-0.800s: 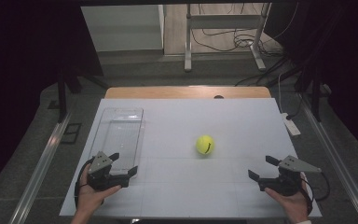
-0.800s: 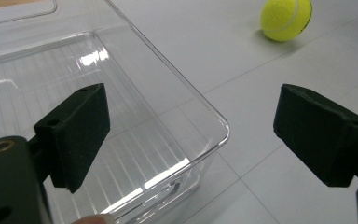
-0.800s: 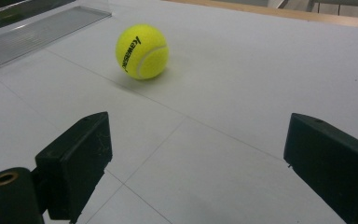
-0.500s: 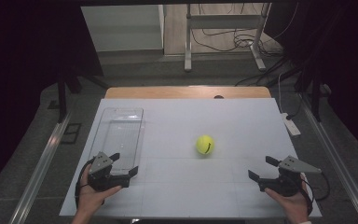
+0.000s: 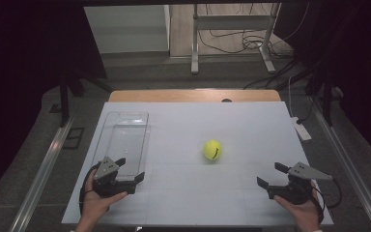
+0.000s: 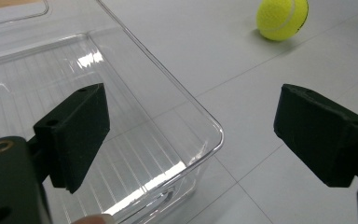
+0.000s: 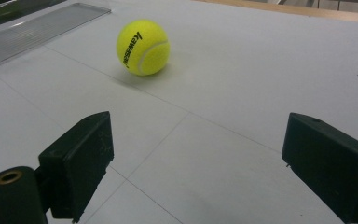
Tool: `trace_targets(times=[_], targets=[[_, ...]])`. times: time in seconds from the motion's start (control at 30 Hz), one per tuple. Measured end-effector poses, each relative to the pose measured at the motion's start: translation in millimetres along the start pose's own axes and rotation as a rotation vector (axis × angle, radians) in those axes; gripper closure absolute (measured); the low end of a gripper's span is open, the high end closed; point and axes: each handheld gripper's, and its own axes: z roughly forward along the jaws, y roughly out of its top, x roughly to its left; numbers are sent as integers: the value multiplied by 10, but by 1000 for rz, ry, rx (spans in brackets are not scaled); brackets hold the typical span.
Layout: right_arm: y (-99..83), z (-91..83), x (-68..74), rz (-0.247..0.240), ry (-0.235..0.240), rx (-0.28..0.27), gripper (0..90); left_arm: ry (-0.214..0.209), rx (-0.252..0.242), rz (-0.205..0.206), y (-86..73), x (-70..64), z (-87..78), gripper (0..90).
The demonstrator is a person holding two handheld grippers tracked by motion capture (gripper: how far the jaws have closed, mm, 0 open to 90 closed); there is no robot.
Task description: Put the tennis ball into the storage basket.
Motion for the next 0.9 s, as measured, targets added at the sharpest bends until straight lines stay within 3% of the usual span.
trace_targets(times=[0.53, 0.9], targets=[[2, 26, 19, -13, 1, 4, 96, 7, 3, -8, -4, -18, -3, 116], [-5, 39, 15, -7, 1, 5, 96, -20, 7, -3, 138, -98, 20, 110]])
